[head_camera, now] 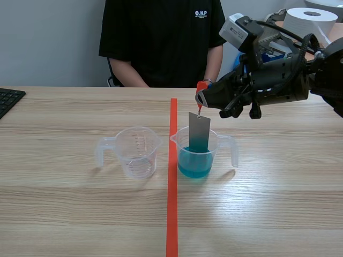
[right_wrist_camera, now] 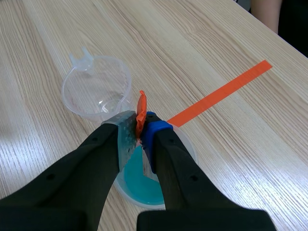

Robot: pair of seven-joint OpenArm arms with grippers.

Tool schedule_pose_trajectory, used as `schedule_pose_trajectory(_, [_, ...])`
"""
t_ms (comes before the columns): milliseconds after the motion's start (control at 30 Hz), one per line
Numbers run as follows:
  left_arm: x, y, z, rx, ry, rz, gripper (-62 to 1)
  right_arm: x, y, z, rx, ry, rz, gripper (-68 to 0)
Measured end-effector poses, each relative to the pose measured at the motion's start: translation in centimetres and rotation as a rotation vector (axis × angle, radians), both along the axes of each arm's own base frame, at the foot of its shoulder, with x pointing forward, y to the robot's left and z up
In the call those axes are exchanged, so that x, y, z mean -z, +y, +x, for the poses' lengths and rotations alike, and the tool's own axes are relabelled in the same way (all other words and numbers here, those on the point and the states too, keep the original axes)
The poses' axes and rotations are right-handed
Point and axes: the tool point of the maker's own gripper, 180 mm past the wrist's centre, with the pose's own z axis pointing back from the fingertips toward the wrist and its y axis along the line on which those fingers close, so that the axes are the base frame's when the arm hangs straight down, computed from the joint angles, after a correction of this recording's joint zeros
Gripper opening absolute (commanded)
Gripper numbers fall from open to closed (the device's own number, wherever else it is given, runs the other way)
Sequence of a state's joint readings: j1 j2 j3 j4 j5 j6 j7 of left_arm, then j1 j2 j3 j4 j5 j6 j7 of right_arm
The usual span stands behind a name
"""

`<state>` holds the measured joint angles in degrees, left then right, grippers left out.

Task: Do the redox reaction experiment.
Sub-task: 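Hold the plate still in the solution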

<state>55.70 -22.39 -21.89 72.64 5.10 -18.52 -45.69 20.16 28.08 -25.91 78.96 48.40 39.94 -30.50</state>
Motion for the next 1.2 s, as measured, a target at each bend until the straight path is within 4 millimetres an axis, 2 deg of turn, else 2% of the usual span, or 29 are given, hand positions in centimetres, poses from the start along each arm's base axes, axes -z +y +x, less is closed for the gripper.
schedule_pose_trajectory(1200, [0.00, 0.00, 0.00, 0.000, 0.000, 0.000, -57.7, 0.10, 0.00, -0.13, -0.009, 0.006, -0.010, -65.8])
